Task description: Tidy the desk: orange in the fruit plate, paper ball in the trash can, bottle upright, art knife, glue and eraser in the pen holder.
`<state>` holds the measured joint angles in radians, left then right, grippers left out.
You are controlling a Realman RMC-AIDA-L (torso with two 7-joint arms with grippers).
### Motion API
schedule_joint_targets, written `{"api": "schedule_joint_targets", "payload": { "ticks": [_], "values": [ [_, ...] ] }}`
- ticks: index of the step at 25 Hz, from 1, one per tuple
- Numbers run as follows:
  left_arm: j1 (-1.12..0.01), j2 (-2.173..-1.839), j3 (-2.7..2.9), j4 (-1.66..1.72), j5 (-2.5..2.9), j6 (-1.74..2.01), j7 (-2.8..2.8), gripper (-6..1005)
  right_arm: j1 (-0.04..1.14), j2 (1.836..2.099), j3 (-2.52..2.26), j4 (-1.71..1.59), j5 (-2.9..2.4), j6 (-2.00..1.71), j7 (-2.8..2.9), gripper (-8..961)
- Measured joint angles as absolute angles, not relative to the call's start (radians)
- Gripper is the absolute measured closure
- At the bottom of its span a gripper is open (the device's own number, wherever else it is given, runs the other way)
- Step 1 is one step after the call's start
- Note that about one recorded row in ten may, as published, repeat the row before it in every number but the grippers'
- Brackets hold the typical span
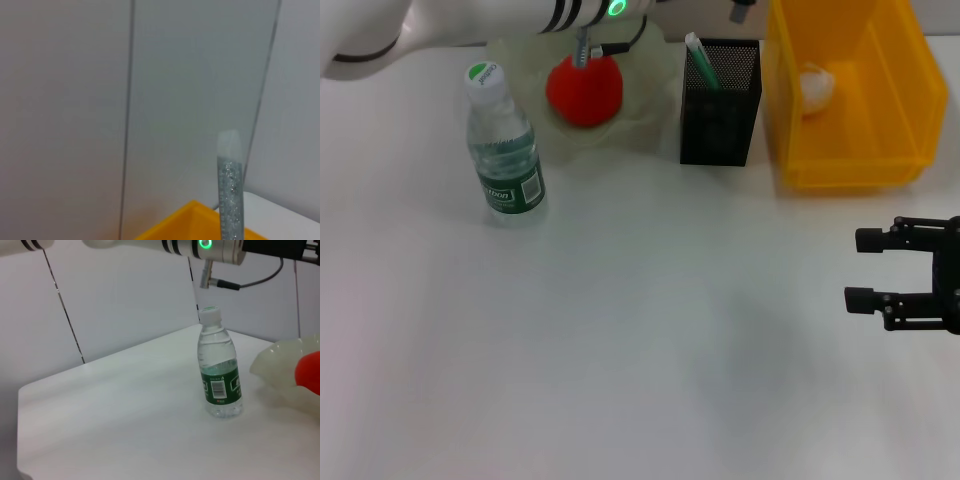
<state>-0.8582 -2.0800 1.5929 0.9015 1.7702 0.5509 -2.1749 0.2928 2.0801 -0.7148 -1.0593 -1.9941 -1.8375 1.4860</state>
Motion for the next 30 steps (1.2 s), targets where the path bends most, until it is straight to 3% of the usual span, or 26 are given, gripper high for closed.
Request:
{"api": "schedule_joint_targets", "payload": {
  "ticks": [25, 30],
  "values": [
    [-0.901, -2.08, 1.667, 0.773, 1.677, 0.474, -2.128, 777, 0.326, 2.08, -0.716, -1.035, -2.0, -1.83, 1.487, 197],
    [-0.897, -2.08, 1.66, 0.77, 1.676, 0.472, -2.128, 684, 0.333, 2.08, -0.716, -1.017, -2.0, -1.83, 1.486, 197]
  ]
}}
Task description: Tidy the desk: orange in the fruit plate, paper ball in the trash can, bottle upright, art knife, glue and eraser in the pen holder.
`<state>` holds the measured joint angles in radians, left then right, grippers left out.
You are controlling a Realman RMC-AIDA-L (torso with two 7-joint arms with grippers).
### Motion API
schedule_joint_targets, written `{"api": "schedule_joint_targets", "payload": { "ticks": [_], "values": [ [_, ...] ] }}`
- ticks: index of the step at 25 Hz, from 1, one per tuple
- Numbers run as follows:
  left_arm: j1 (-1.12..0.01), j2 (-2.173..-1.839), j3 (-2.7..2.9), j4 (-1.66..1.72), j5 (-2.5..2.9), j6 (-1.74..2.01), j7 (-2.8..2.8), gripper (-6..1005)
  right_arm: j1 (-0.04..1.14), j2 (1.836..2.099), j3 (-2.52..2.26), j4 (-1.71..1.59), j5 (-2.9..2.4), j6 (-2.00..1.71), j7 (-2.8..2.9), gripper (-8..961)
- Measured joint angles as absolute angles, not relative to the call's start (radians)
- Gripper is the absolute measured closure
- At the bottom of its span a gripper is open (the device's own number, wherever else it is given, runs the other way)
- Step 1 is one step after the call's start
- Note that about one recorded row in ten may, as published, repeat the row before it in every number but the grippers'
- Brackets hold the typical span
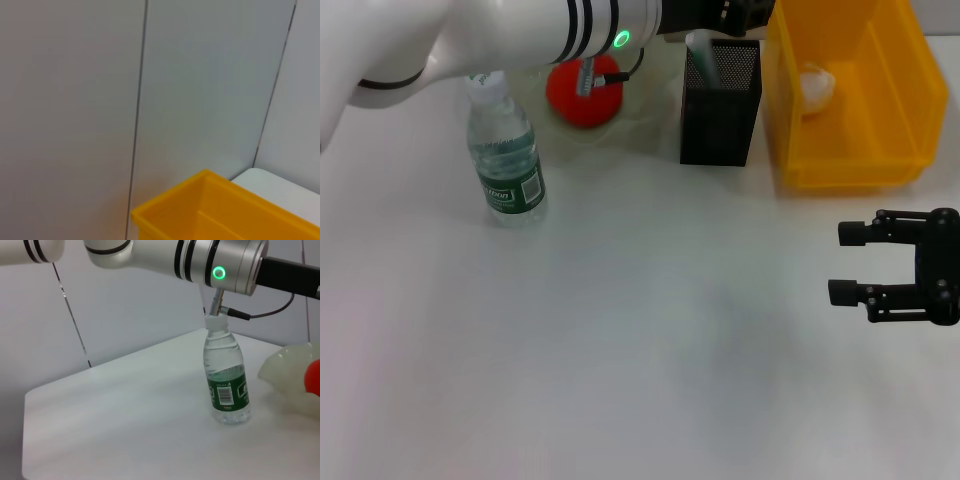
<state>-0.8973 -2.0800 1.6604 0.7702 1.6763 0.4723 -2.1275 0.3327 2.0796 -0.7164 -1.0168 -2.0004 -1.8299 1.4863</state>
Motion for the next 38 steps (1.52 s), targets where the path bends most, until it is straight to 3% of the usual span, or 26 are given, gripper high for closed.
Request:
{"api": "schedule_joint_targets", "payload": {
  "ticks": [6, 7, 10, 16, 23, 29, 36, 38],
  "values": [
    [-0.877, -2.08, 1.656, 0.784, 1.667, 0.472, -2.127, 572, 0.335, 2.079, -0.716, -1.015, -2.0, -1.829, 1.485, 197],
    [-0.799, -2.078, 1.657, 0.885, 1.629, 0.52, -2.054, 553, 0.336, 2.078, -0.716, -1.016, -2.0, -1.829, 1.485, 197],
    [-0.781, -2.077, 1.657, 0.907, 1.616, 0.537, -2.03, 411, 0.338, 2.078, -0.716, -1.02, -2.0, -1.83, 1.485, 197],
    [-0.581, -2.068, 1.5, 1.068, 1.476, 1.025, -1.775, 139, 0.344, 2.08, -0.716, -1.052, -1.999, -1.852, 1.488, 197],
    [-0.476, -2.059, 1.363, 1.056, 1.481, 1.4, -1.693, 139, 0.36, 2.081, -0.716, -1.066, -1.99, -1.918, 1.485, 197],
    [-0.299, -2.041, 1.289, 1.05, 1.514, 1.627, -1.562, 140, 0.363, 2.079, -0.718, -1.077, -2.002, -1.955, 1.473, 197],
    [-0.253, -2.026, 1.243, 1.003, 1.576, 1.715, -1.497, 140, 0.358, 2.079, -0.718, -1.07, -2.014, -1.959, 1.432, 197],
    [-0.249, -2.005, 1.115, 0.868, 1.66, 1.814, -1.422, 140, 0.357, 2.078, -0.718, -1.064, -2.014, -1.959, 1.431, 197]
  ]
}}
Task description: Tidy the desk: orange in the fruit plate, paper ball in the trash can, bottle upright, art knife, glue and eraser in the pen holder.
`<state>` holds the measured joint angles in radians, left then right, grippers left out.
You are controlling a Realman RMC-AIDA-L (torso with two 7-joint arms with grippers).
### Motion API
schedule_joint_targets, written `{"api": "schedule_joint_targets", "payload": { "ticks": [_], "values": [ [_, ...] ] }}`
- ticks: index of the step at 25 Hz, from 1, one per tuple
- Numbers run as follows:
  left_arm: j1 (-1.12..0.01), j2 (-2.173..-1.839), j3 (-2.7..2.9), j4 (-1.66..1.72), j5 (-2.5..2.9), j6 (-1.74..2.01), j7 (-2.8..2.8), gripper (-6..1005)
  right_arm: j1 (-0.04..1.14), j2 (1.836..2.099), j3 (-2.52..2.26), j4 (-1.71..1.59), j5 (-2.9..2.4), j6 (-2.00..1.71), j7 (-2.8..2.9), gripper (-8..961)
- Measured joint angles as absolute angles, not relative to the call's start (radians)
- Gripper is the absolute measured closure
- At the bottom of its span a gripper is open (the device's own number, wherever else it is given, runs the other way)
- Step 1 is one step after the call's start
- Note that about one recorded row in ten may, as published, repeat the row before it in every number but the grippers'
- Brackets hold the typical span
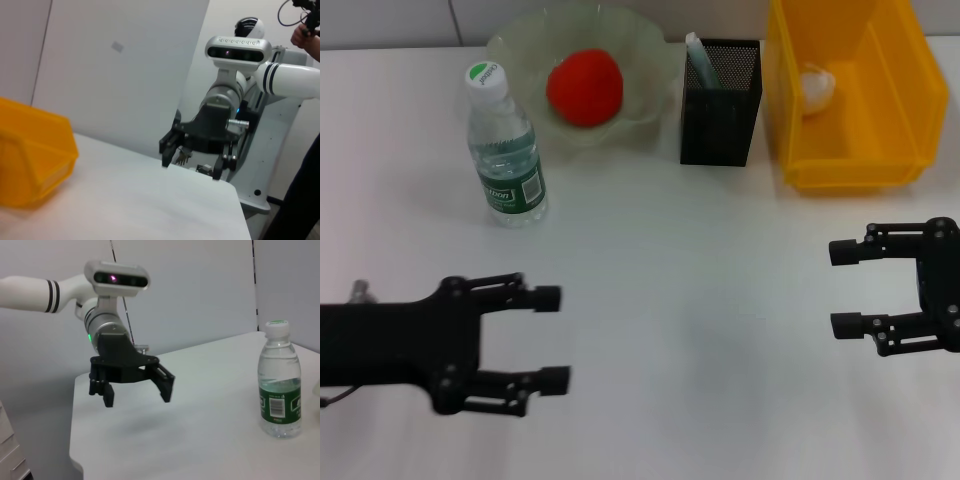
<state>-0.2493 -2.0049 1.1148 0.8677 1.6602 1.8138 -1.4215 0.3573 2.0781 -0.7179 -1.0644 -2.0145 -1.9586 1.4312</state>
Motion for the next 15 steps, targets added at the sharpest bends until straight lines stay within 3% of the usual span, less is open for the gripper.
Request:
{"api": "schedule_joint_targets", "payload": {
  "ticks": [3, 6, 15],
  "values": [
    [-0.249, -2.005, 1.115, 0.868, 1.66, 1.814, -1.422, 140, 0.356, 2.079, -0.718, -1.063, -2.019, -1.955, 1.431, 197],
    [-0.244, -1.976, 1.041, 0.799, 1.729, 1.877, -1.378, 140, 0.355, 2.081, -0.718, -1.057, -2.024, -1.952, 1.431, 197],
    [-0.246, -1.968, 1.039, 0.795, 1.765, 1.885, -1.383, 140, 0.345, 2.082, -0.718, -1.047, -2.025, -1.949, 1.432, 197]
  ]
}}
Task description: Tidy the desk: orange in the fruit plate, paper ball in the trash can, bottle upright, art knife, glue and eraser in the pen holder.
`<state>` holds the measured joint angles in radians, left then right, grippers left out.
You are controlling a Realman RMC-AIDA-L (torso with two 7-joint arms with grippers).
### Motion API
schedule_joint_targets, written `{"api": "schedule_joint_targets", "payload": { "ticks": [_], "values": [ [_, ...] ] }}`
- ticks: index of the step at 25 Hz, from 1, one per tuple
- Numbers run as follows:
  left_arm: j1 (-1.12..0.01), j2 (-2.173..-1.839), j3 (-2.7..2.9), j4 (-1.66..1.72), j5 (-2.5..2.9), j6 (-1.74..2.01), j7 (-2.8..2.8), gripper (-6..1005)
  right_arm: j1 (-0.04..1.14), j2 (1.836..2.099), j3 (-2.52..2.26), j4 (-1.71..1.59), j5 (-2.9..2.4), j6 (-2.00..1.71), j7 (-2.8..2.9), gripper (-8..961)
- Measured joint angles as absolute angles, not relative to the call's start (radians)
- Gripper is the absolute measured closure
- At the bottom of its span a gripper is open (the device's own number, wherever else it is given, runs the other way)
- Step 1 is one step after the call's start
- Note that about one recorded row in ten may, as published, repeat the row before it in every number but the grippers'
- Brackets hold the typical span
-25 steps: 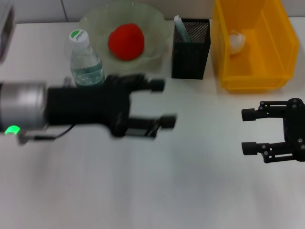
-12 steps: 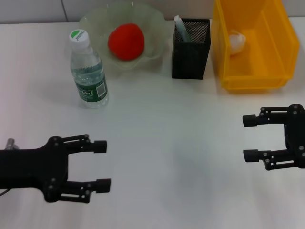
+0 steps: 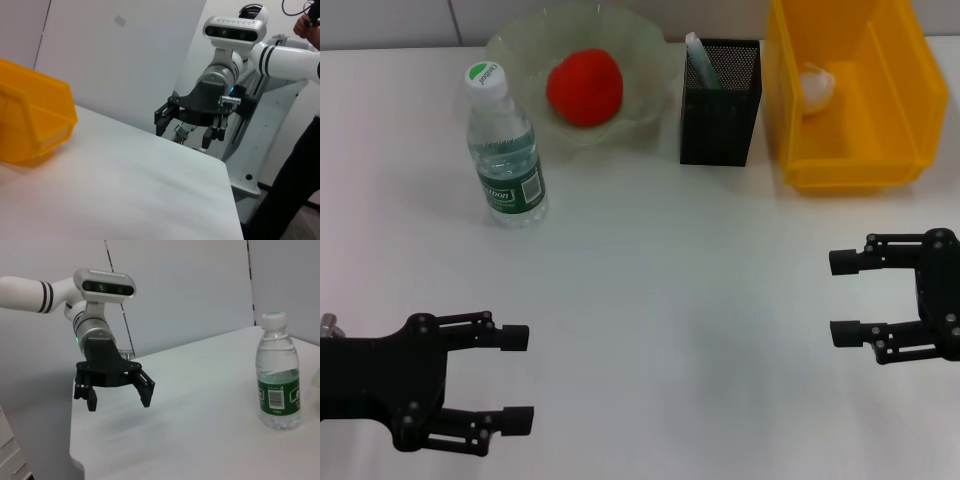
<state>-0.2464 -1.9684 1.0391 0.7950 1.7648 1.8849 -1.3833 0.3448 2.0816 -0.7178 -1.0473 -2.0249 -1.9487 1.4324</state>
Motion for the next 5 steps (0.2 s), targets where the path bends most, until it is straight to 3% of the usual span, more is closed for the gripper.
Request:
{"api": "schedule_joint_targets", "payload": {
  "ticks": [5],
  "values": [
    [-0.251, -1.967, 1.029, 0.794, 1.769, 1.887, -1.385, 140, 0.348, 2.084, -0.718, -1.025, -2.024, -1.941, 1.43, 197]
  ]
}}
